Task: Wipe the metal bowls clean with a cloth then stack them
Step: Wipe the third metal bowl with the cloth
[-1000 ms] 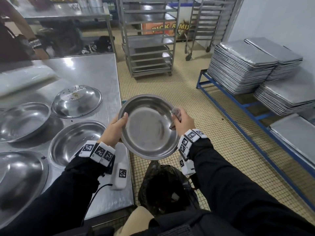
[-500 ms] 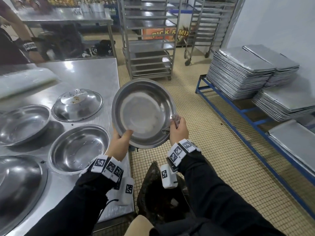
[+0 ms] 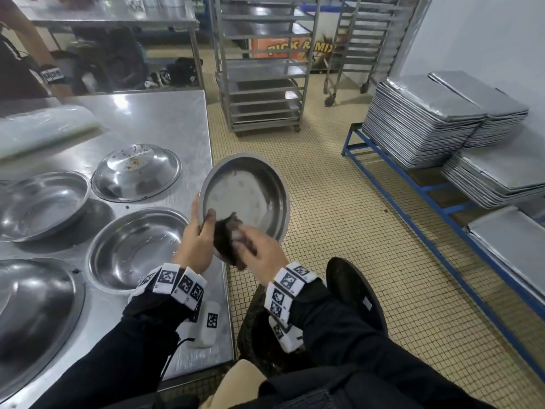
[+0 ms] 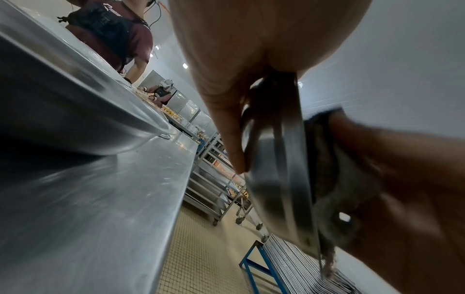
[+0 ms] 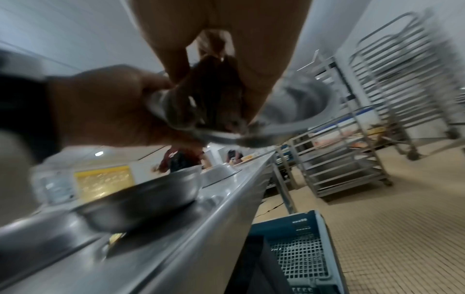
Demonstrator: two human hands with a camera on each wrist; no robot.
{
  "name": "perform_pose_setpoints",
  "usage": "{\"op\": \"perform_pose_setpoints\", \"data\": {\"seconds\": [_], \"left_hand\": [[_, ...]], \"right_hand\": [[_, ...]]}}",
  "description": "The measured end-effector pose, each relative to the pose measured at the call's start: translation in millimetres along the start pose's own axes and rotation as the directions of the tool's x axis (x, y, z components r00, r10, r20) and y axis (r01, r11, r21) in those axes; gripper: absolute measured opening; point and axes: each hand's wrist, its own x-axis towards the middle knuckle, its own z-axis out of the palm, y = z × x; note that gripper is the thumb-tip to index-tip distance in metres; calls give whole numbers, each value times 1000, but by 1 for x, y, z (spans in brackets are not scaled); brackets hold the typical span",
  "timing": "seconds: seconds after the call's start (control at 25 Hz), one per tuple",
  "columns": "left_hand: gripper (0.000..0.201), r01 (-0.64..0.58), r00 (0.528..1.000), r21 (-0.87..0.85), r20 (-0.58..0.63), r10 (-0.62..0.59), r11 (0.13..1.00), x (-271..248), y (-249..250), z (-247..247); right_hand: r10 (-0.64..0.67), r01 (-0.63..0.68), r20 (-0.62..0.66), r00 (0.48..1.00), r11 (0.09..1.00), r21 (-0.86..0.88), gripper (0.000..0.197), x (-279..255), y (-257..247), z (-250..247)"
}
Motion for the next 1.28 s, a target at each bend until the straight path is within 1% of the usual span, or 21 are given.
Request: {"op": "perform_pose_setpoints", "data": {"seconds": [0.04, 0.12, 0.2, 0.28, 0.32, 0.4, 0.48, 0.56, 0.64, 0.72, 0.8, 0.88, 0.92, 0.96, 1.0, 1.08, 1.12, 1.16, 1.2, 1.24, 1.28], "left_hand": [[50, -19, 1000, -12, -14, 19, 1000, 1, 1, 1], [45, -46, 999, 3, -22, 46, 999, 4, 5, 3], [45, -63, 998, 17, -23, 63, 998, 7, 8, 0], [43, -95, 995, 7, 14, 95, 995, 11, 7, -4], [43, -97, 995, 1, 38, 97, 995, 12, 7, -4], [43, -94, 994, -6, 46, 94, 996, 13, 6, -1], [43, -100, 995, -20, 6, 100, 995, 11, 9, 4], [45, -91, 996, -17, -25, 91, 996, 10, 14, 7], [45, -70, 997, -18, -46, 69, 997, 12, 20, 6], [43, -61, 997, -42, -42, 60, 997, 14, 21, 4], [43, -35, 999, -93, -1, 35, 995, 15, 17, 2], [44, 50, 996, -127, 76, -41, 991, 16, 8, 1], [48, 117, 988, -124, 112, -104, 985, 17, 4, -1], [55, 178, 977, -117, 141, -161, 977, 17, 3, -2], [63, 221, 965, -119, 171, -199, 968, 17, 1, -4], [65, 259, 948, -150, 228, -221, 954, 17, 3, -7], [61, 272, 940, -162, 255, -226, 949, 17, 3, -9], [56, 286, 928, -164, 292, -231, 944, 17, 5, -10], [54, 300, 915, -159, 326, -236, 941, 17, 6, -12], [55, 304, 908, -148, 345, -239, 941, 18, 7, -13], [57, 297, 910, -139, 342, -236, 945, 19, 8, -13]], "right_hand": [[-64, 68, 86, 994, 997, -37, 38, -1, 0, 11], [-117, 136, 177, 977, 986, -99, 44, -2, 7, 21], [-125, 169, 163, 979, 942, -289, 47, -3, 25, 12], [-114, 157, 116, 987, 852, -500, 59, -6, 47, -3], [-108, 144, 98, 989, 829, -540, 64, -5, 55, -10], [-100, 129, 86, 991, 868, -480, 65, 1, 56, -9], [-106, 125, 78, 991, 938, -324, 56, 6, 37, 5], [-115, 122, 45, 992, 968, -218, 45, 4, 21, 15], [-146, 141, 1, 989, 953, -269, 44, -3, 22, 12], [-139, 128, 7, 990, 889, -440, 53, -7, 35, -3], [-12, 29, 32, 999, 775, -631, 58, -1, 52, -21], [125, -96, -14, 992, 675, -731, 59, 9, 65, -38], [141, -133, -52, 989, 661, -739, 62, 14, 67, -46], [123, -151, -92, 988, 679, -718, 65, 19, 68, -54], [107, -170, -135, 985, 734, -658, 67, 24, 65, -62], [127, -214, -217, 968, 870, -443, 64, 30, 60, -75], [150, -228, -253, 956, 921, -315, 55, 32, 59, -81], [185, -236, -280, 942, 959, -160, 41, 32, 56, -87], [240, -251, -285, 928, 968, -1, 25, 32, 56, -92], [295, -277, -269, 917, 955, 102, 15, 31, 55, -95], [328, -295, -255, 910, 942, 159, 10, 29, 55, -97]]}}
